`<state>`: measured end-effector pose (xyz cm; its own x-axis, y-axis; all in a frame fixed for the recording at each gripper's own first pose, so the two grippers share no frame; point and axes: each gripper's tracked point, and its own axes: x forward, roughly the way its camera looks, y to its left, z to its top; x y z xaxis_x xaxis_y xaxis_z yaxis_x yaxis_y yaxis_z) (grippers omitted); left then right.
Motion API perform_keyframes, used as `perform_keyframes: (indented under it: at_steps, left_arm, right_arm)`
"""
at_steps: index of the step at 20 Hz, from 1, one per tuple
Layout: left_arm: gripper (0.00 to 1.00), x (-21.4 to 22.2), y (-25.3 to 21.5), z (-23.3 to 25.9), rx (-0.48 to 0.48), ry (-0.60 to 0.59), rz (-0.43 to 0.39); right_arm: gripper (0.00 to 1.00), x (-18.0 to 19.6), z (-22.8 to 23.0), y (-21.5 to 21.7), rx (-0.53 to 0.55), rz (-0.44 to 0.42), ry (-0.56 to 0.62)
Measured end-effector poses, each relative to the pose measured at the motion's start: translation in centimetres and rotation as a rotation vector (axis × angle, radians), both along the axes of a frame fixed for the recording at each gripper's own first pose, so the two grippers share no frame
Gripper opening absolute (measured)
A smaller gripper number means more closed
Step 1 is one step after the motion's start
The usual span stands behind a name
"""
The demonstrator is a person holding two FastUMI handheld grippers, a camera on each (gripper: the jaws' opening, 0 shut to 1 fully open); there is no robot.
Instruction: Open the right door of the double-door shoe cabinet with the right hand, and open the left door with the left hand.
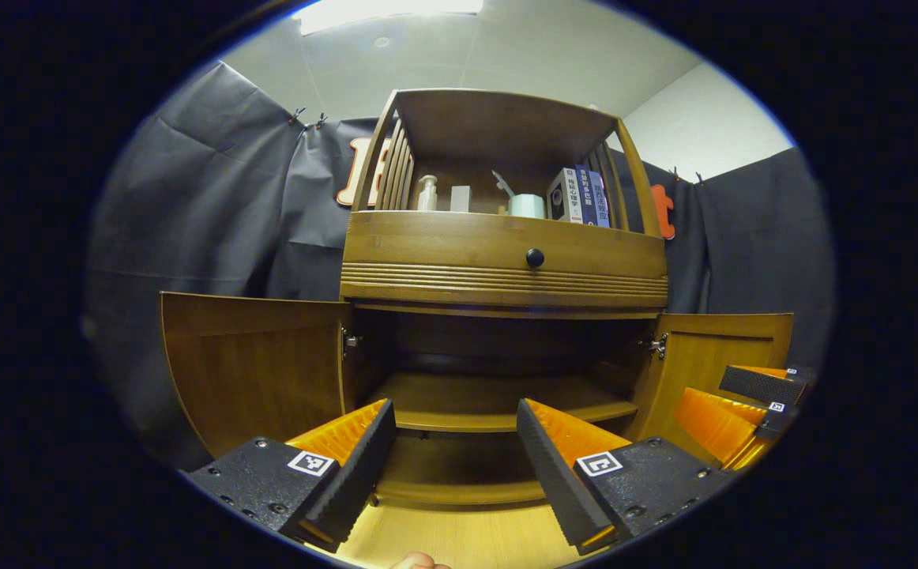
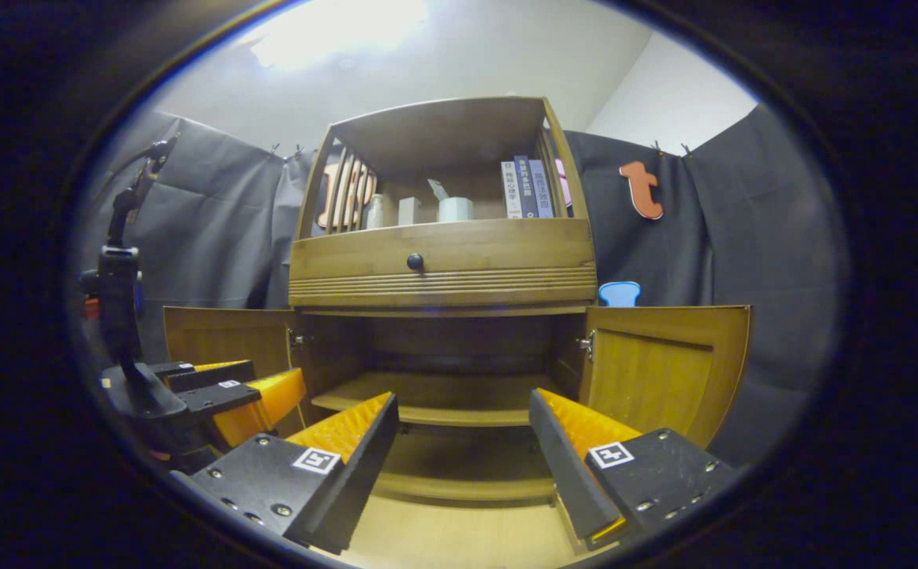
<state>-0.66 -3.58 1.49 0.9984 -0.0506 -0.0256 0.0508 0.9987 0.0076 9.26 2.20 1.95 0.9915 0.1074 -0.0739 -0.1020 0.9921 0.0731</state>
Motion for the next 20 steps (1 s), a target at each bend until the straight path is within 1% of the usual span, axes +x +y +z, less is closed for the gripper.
perform_keyframes:
  at_steps: [7,8,9,10,11,12,13,14,15,16,19,20]
  left_arm:
    - [0.96,0.5,0.0,-0.1,0.009,0.0,-0.027]
    - [0.92,0.6,0.0,-0.1,0.008,0.002,-0.032]
    - [0.92,0.7,0.0,-0.2,0.009,0.002,-0.036]
    - [0.92,0.7,0.0,-0.2,0.01,0.002,-0.04]
    - [0.96,0.8,0.1,-0.1,0.012,0.0,-0.044]
    - [0.92,0.9,0.1,-0.1,0.015,-0.003,-0.048]
    - [0.92,1.1,0.1,0.0,0.017,-0.006,-0.052]
    - [0.96,1.2,0.1,0.2,0.019,-0.01,-0.056]
    - [0.96,1.2,0.1,0.1,0.02,-0.013,-0.06]
    - [0.92,1.3,0.1,0.2,0.02,-0.016,-0.064]
    - [0.92,1.5,-0.1,0.2,0.017,-0.02,-0.079]
    - [0.96,1.6,-0.2,0.2,0.018,-0.019,-0.085]
  right_arm:
    - [0.94,-0.2,0.1,0.3,-0.005,-0.022,-0.005]
    - [0.94,-0.1,0.0,0.4,-0.008,-0.026,-0.004]
    - [0.99,-0.1,0.1,0.4,-0.009,-0.029,-0.005]
    - [0.94,-0.1,0.1,0.5,-0.011,-0.033,-0.006]
    - [0.94,-0.1,0.1,0.6,-0.012,-0.037,-0.007]
    - [0.94,-0.1,0.1,0.6,-0.012,-0.04,-0.01]
    - [0.94,0.0,0.3,0.7,-0.011,-0.042,-0.011]
    - [0.94,0.0,0.3,0.8,-0.01,-0.044,-0.013]
    - [0.94,0.1,0.4,0.8,-0.01,-0.047,-0.014]
    - [0.94,0.0,0.4,0.9,-0.012,-0.05,-0.015]
    - [0.94,0.0,0.4,1.0,-0.019,-0.059,-0.016]
    - [0.94,0.0,0.4,1.0,-0.02,-0.063,-0.018]
